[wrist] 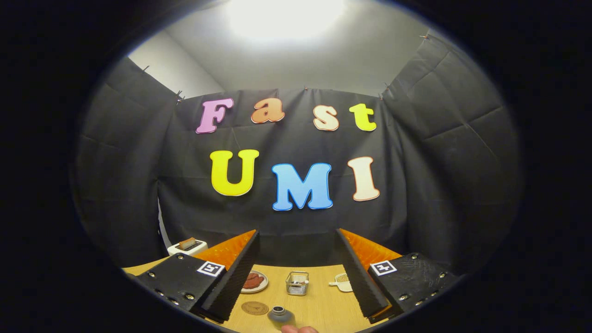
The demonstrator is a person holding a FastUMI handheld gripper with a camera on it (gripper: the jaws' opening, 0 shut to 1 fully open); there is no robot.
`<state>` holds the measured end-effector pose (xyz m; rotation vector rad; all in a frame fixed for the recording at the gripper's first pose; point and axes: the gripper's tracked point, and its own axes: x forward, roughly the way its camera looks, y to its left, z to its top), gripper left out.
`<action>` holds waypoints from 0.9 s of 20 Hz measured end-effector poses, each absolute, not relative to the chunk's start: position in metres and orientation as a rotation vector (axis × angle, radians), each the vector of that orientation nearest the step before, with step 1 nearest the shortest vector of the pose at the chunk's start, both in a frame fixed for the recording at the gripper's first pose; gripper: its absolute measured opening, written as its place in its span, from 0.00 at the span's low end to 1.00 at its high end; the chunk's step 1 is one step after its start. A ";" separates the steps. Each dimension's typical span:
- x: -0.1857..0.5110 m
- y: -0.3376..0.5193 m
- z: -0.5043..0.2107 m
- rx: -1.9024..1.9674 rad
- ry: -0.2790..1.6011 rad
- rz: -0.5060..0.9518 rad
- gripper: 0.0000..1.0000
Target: Take the bottle from table, then pour the juice into the cup, finally place the bottle on the coaster
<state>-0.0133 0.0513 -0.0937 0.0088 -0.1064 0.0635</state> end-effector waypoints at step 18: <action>0.001 0.074 -0.306 0.007 0.086 0.059 0.99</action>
